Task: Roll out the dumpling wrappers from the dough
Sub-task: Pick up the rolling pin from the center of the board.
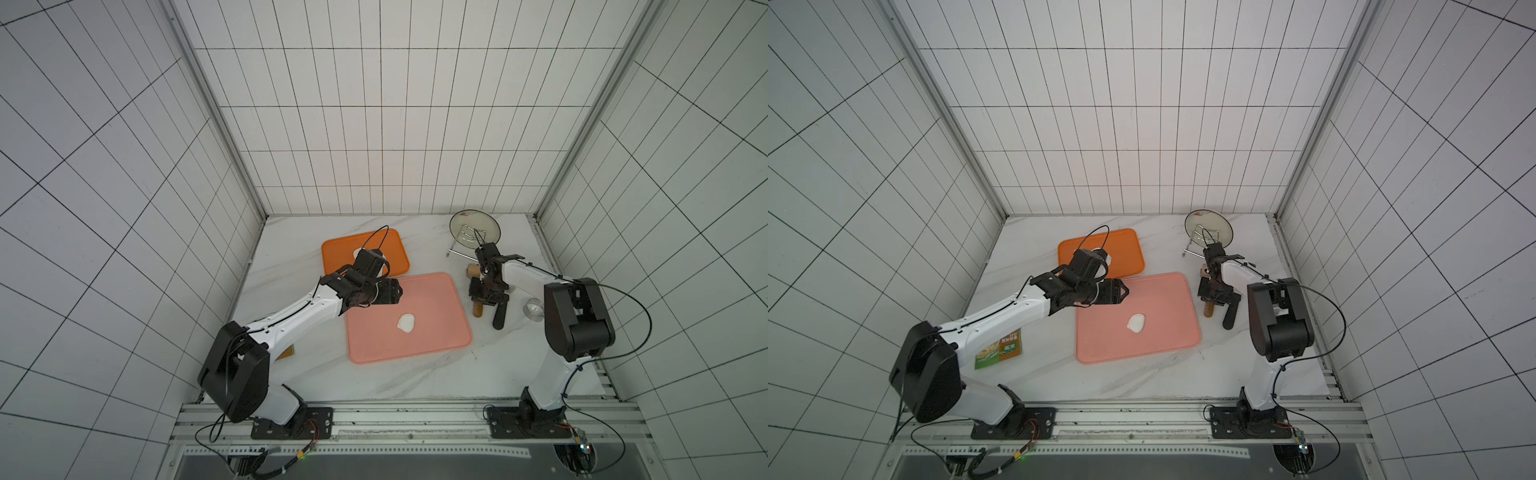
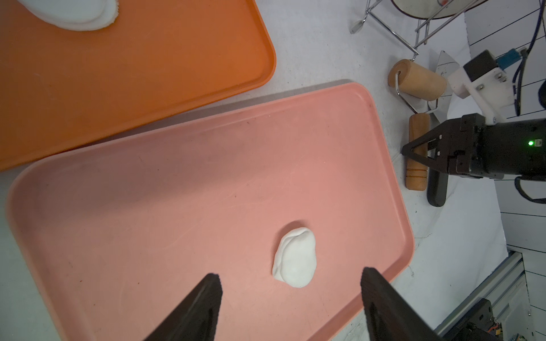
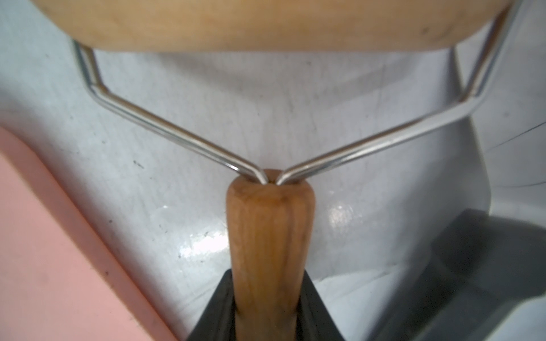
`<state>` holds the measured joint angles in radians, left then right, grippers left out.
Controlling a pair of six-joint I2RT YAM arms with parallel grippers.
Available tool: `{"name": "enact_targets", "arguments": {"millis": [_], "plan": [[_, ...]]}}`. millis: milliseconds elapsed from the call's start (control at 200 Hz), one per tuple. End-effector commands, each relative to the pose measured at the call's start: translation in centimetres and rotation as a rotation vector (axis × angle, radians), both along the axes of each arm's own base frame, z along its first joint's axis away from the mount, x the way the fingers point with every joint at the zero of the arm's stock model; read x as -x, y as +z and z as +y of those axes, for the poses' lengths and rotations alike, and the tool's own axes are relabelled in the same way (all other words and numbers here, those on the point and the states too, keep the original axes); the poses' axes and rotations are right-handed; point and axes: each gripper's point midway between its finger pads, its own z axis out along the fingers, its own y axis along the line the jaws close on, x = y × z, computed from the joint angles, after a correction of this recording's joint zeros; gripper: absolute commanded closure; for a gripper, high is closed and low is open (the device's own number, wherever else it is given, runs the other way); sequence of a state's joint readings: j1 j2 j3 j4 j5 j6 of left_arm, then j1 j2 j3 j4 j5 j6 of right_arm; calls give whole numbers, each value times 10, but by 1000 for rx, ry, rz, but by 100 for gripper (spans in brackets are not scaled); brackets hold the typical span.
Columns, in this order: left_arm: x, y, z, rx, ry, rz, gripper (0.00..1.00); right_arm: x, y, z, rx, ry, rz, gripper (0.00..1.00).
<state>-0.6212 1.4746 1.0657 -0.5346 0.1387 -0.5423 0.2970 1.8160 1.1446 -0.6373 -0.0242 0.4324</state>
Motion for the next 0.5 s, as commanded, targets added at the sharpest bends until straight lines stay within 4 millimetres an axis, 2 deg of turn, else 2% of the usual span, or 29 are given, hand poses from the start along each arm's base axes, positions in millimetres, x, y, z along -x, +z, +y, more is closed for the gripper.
{"name": "enact_targets", "arguments": {"millis": [0, 165, 270, 375, 495], "plan": [[-3, 9, 2, 17, 12, -28, 25, 3, -1, -2, 31, 17, 2, 68], [-2, 9, 3, 19, 16, -26, 25, 2, -4, -2, 32, 14, 4, 58], [-2, 9, 3, 20, 15, -24, 25, 2, -7, -2, 36, 12, 9, 57], [-2, 9, 4, 21, 17, -24, 25, 0, -9, -1, 38, 13, 8, 61], [-2, 10, 3, 22, 15, -24, 25, 0, -9, -1, 32, 13, 14, 72]]}}
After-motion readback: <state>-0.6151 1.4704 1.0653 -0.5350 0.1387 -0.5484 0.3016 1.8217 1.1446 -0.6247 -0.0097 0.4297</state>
